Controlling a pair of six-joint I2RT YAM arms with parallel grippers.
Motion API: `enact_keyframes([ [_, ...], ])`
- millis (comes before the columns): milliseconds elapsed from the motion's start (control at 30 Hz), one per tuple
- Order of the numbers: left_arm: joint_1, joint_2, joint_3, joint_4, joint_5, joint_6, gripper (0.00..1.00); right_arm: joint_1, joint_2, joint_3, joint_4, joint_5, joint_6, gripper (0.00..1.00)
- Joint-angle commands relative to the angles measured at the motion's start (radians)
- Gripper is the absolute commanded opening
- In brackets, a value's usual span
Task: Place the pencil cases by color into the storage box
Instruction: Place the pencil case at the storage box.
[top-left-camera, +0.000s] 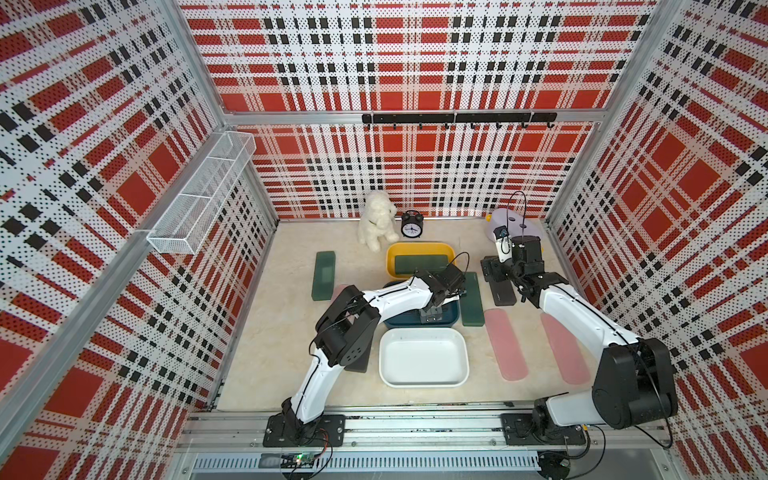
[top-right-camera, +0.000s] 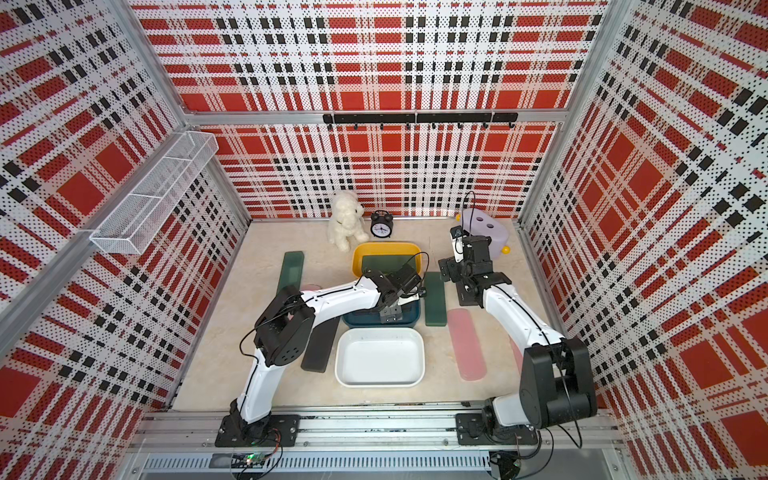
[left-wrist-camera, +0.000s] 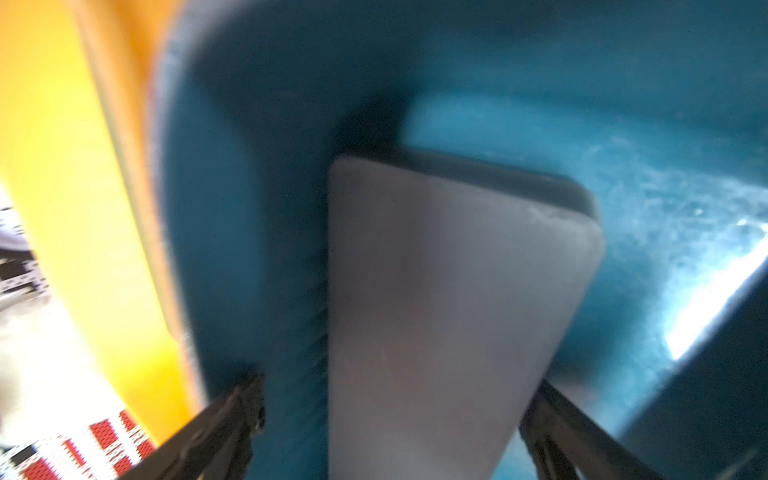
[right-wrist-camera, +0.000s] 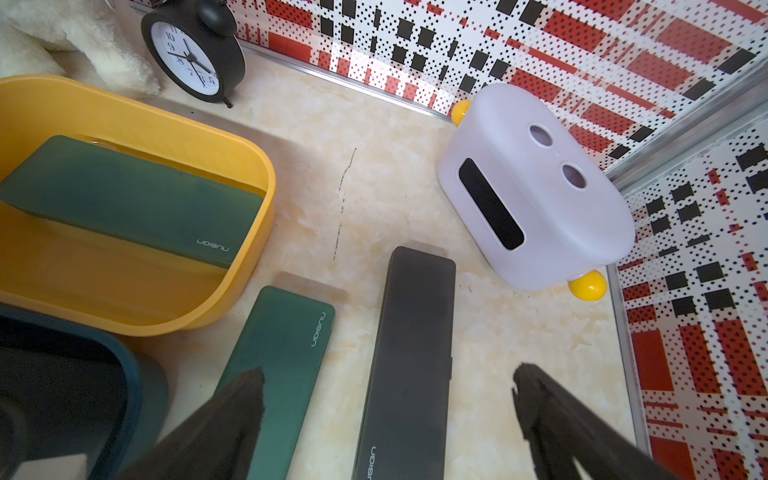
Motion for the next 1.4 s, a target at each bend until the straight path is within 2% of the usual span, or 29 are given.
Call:
enact_keyframes([
  [0, -0.004, -0.069, 0.010, 0.011, -0.056, -0.016, 0.99, -0.010, -0.020, 0.011, 0.004, -0.007, 0.008, 1.00],
  [300, -0.010, -0.130, 0.017, -0.002, -0.099, -0.074, 0.99, -0.011, -0.050, -0.003, -0.013, 0.032, 0.008, 1.00],
  [467, -0.009, -0.188, -0.007, 0.000, -0.057, -0.083, 0.99, -0.032, -0.080, -0.019, -0.020, 0.035, 0.005, 1.00],
  [700, -0.004, -0.178, -0.027, 0.007, -0.038, -0.108, 0.99, -0.040, -0.099, -0.028, -0.040, 0.033, 0.002, 1.00],
  [833, 0.002, -0.234, -0.025, 0.042, -0.031, -0.140, 0.99, -0.061, -0.117, -0.020, -0.086, 0.064, -0.028, 1.00],
  [1167, 0.025, -0.451, -0.123, 0.228, -0.198, -0.259, 0.99, -0.251, -0.224, -0.018, -0.268, 0.045, -0.119, 1.00],
  [1367, 0.043, -0.578, -0.185, 0.353, -0.299, -0.341, 0.99, -0.297, -0.227, 0.045, -0.454, 0.029, -0.220, 1.00],
])
